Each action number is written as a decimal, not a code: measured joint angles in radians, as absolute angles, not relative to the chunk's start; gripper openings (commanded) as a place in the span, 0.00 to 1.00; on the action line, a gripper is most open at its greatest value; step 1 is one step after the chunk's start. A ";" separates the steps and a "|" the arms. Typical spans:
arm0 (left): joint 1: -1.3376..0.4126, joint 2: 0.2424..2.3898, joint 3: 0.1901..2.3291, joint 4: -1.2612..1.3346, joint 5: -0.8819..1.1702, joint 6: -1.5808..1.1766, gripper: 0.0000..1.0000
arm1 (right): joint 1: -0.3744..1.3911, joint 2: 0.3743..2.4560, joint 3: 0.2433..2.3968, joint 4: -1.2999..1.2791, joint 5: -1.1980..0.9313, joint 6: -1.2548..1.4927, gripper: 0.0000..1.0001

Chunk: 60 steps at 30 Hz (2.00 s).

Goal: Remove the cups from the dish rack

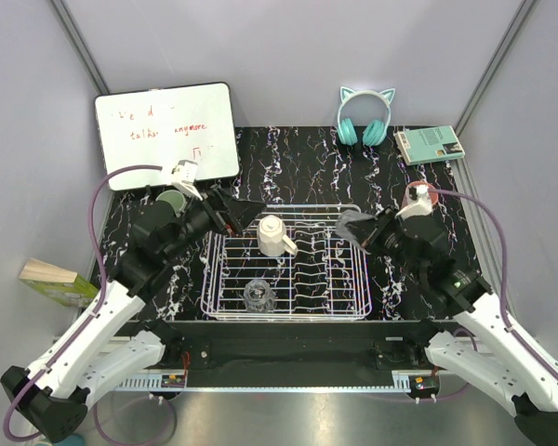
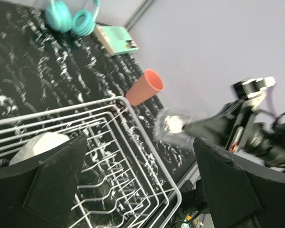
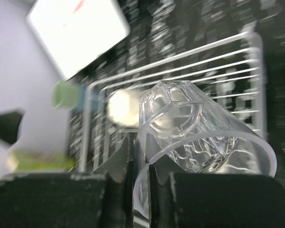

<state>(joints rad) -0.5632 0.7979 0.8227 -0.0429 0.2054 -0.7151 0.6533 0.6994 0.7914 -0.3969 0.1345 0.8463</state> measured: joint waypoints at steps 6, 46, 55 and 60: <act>-0.563 0.783 0.820 -0.143 0.157 -0.702 0.99 | 0.653 0.790 0.977 -0.704 0.480 0.834 0.00; -0.562 0.802 0.736 -0.300 0.130 -0.760 0.98 | 0.104 1.458 1.010 -0.819 0.305 0.772 0.00; -0.562 0.804 0.726 -0.299 0.130 -0.760 0.98 | 0.099 1.514 1.046 -0.794 0.294 0.762 0.06; -0.562 0.814 0.726 -0.298 0.130 -0.761 0.97 | 0.098 1.539 1.063 -0.782 0.295 0.753 0.00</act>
<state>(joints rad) -0.5625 0.8143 0.7258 -0.2977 0.1295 -0.7609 0.0978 1.5394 1.0630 -0.7818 0.2951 0.7532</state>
